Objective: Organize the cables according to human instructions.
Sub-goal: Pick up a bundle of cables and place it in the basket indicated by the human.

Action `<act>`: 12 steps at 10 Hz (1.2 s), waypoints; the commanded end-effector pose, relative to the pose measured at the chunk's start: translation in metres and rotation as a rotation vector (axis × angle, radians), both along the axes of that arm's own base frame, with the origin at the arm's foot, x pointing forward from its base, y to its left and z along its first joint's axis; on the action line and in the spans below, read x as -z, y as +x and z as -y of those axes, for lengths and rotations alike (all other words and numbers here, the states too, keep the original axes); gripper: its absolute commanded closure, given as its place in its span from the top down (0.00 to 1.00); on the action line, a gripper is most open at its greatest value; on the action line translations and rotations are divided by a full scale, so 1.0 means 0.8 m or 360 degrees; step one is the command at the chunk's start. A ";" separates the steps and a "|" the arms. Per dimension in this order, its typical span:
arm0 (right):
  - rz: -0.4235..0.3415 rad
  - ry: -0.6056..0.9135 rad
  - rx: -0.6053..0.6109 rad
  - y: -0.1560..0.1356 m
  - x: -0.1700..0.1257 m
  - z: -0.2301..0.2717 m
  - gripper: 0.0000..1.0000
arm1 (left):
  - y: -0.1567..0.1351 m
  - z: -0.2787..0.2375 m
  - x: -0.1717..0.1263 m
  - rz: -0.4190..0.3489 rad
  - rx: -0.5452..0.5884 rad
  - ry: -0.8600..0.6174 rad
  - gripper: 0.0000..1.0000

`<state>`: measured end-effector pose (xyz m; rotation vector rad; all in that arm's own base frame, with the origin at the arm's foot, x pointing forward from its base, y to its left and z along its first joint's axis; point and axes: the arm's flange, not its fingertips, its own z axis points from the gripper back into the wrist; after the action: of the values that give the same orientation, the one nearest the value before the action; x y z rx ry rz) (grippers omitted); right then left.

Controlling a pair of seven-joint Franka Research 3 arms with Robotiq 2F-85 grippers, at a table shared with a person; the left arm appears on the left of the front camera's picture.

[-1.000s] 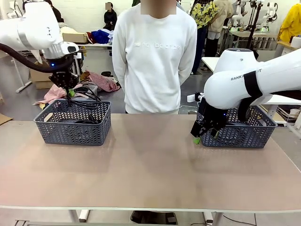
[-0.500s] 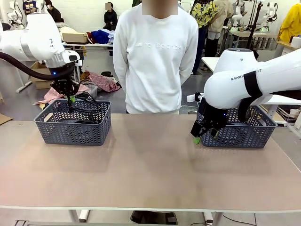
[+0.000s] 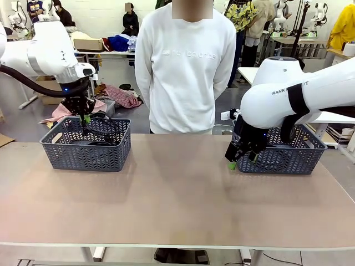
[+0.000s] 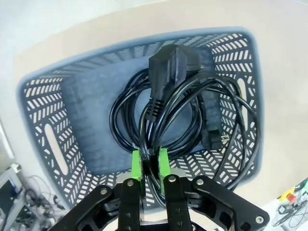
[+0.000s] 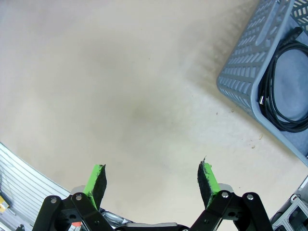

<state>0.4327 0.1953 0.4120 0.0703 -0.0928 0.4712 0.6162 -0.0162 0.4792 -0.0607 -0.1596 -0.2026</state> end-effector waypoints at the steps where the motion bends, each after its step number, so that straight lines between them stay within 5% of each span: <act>1: 0.0007 0.0003 0.0000 0.000 -0.003 0.000 1.00 | -0.004 -0.003 0.003 0.0033 -0.0052 0.0013 0.35; 2: 0.0007 0.0003 0.0000 0.000 -0.003 0.000 1.00 | -0.003 -0.003 0.003 0.0038 -0.0059 0.0017 0.53; 3: 0.0007 0.0003 0.0000 0.000 -0.003 0.000 1.00 | -0.002 -0.002 0.003 0.0038 -0.0069 0.0024 0.54; 4: 0.0007 0.0003 0.0000 0.000 -0.003 0.000 1.00 | -0.002 -0.002 0.002 0.0037 -0.0073 0.0025 0.72; 5: 0.0007 0.0003 0.0000 0.000 -0.003 0.000 1.00 | -0.001 -0.002 0.000 0.0033 -0.0077 0.0032 0.73; 6: 0.0007 0.0003 0.0000 0.000 -0.003 0.000 1.00 | -0.001 -0.003 -0.002 0.0025 -0.0077 0.0042 0.92; 11: 0.0007 0.0003 0.0000 0.000 -0.003 0.000 1.00 | 0.000 0.006 -0.004 -0.0054 -0.0135 0.0011 1.00; 12: 0.0007 0.0003 0.0000 0.000 -0.003 0.000 1.00 | 0.002 0.001 -0.003 0.0015 -0.0059 0.0026 1.00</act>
<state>0.4327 0.1953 0.4120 0.0703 -0.0928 0.4712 0.6164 -0.0190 0.4805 -0.0437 -0.1542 -0.1527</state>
